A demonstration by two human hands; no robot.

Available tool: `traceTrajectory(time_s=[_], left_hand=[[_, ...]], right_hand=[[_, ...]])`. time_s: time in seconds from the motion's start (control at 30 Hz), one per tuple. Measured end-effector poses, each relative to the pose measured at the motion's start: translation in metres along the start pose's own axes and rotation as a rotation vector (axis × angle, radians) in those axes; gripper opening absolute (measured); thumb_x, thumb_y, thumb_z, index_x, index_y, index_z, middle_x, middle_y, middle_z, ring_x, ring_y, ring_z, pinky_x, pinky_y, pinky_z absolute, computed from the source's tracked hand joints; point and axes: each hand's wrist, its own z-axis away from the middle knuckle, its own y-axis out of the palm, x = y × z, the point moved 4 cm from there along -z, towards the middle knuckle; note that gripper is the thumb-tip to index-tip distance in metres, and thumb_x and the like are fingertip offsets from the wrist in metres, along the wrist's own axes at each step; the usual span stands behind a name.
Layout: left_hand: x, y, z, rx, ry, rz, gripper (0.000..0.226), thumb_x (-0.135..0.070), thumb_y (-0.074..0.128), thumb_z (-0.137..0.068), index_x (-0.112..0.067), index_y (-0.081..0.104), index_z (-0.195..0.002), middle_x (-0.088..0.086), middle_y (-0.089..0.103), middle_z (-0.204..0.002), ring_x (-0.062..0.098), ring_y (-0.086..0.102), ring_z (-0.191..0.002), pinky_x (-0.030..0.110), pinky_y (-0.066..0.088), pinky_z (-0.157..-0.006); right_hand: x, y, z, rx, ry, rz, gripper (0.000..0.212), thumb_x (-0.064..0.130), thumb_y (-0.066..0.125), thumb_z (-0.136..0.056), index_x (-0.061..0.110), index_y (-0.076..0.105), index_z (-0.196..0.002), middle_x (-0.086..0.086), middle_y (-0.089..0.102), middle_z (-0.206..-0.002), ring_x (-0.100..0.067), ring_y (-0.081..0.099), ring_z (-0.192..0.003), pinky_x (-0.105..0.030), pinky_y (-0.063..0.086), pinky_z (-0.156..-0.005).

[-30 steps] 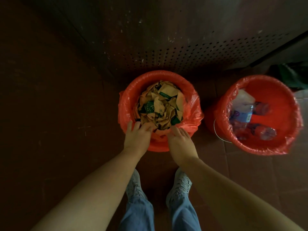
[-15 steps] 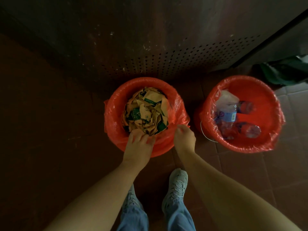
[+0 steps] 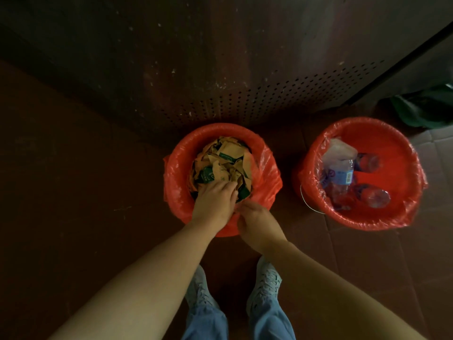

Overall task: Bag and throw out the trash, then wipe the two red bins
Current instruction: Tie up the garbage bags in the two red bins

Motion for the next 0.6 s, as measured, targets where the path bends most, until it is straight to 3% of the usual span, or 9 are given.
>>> traceTrajectory(time_s=[0.07, 0.13, 0.2, 0.3, 0.37, 0.47, 0.53, 0.6], left_hand=[[-0.006, 0.005, -0.003, -0.005, 0.019, -0.029, 0.042, -0.035, 0.037, -0.107, -0.021, 0.051, -0.144, -0.001, 0.057, -0.139, 0.020, 0.044, -0.135, 0.039, 0.035, -0.112], [-0.011, 0.011, -0.002, 0.001, 0.043, -0.080, 0.044, -0.036, 0.035, -0.106, -0.021, 0.050, -0.145, -0.002, 0.057, -0.139, 0.020, 0.043, -0.136, 0.042, 0.033, -0.113], [-0.013, 0.018, 0.001, 0.004, 0.074, -0.131, 0.045, -0.037, 0.034, -0.106, -0.022, 0.049, -0.146, -0.004, 0.057, -0.138, 0.019, 0.043, -0.135, 0.043, 0.033, -0.112], [-0.014, 0.027, 0.006, 0.013, 0.127, -0.184, 0.045, -0.036, 0.036, -0.106, -0.021, 0.050, -0.146, -0.003, 0.057, -0.139, 0.021, 0.042, -0.138, 0.044, 0.031, -0.113], [-0.013, 0.032, 0.007, 0.009, 0.151, -0.228, 0.045, -0.035, 0.038, -0.105, -0.021, 0.049, -0.147, -0.001, 0.056, -0.143, 0.023, 0.040, -0.141, 0.047, 0.029, -0.114], [-0.011, 0.037, 0.007, 0.022, 0.178, -0.252, 0.046, -0.036, 0.038, -0.106, -0.023, 0.046, -0.149, 0.001, 0.051, -0.150, 0.025, 0.037, -0.144, 0.051, 0.027, -0.115], [-0.011, 0.039, 0.008, 0.046, 0.199, -0.270, 0.048, -0.038, 0.035, -0.106, -0.026, 0.042, -0.152, 0.000, 0.047, -0.153, 0.024, 0.033, -0.147, 0.052, 0.023, -0.117], [-0.011, 0.040, 0.008, 0.066, 0.198, -0.282, 0.048, -0.038, 0.033, -0.107, -0.027, 0.039, -0.153, -0.001, 0.044, -0.155, 0.023, 0.029, -0.148, 0.052, 0.020, -0.119]], right_hand=[[-0.020, -0.012, 0.004, -0.202, 0.246, -0.054, 0.022, 0.014, 0.052, -0.093, 0.014, 0.072, -0.101, 0.001, 0.065, -0.102, -0.021, 0.063, -0.089, -0.032, 0.050, -0.071], [-0.048, -0.025, 0.009, -0.373, 0.531, -0.149, 0.018, 0.022, 0.050, -0.097, 0.015, 0.066, -0.097, 0.004, 0.058, -0.097, -0.019, 0.059, -0.083, -0.026, 0.040, -0.062], [-0.076, -0.029, 0.008, -0.421, 0.790, -0.270, 0.027, 0.032, 0.048, -0.100, 0.013, 0.065, -0.105, -0.003, 0.062, -0.107, -0.022, 0.061, -0.090, -0.028, 0.042, -0.069], [-0.107, -0.022, -0.002, -0.253, 1.058, -0.414, 0.048, 0.045, 0.047, -0.103, 0.005, 0.064, -0.122, -0.014, 0.065, -0.118, -0.031, 0.062, -0.106, -0.031, 0.041, -0.079], [-0.118, -0.019, -0.011, -0.216, 1.121, -0.511, 0.053, 0.051, 0.045, -0.103, 0.002, 0.065, -0.114, -0.013, 0.067, -0.105, -0.030, 0.063, -0.095, -0.030, 0.041, -0.074], [-0.124, -0.019, -0.022, -0.340, 1.135, -0.688, 0.042, 0.046, 0.055, -0.100, 0.007, 0.070, -0.093, -0.003, 0.064, -0.079, -0.019, 0.061, -0.071, -0.028, 0.042, -0.057], [-0.123, -0.019, -0.028, -0.396, 1.146, -0.791, 0.022, 0.031, 0.064, -0.095, 0.012, 0.074, -0.091, -0.003, 0.068, -0.077, -0.021, 0.066, -0.073, -0.032, 0.054, -0.064], [-0.120, -0.021, -0.033, -0.406, 1.161, -0.843, 0.015, 0.019, 0.065, -0.092, 0.011, 0.075, -0.099, -0.007, 0.071, -0.085, -0.026, 0.068, -0.081, -0.039, 0.060, -0.078]])
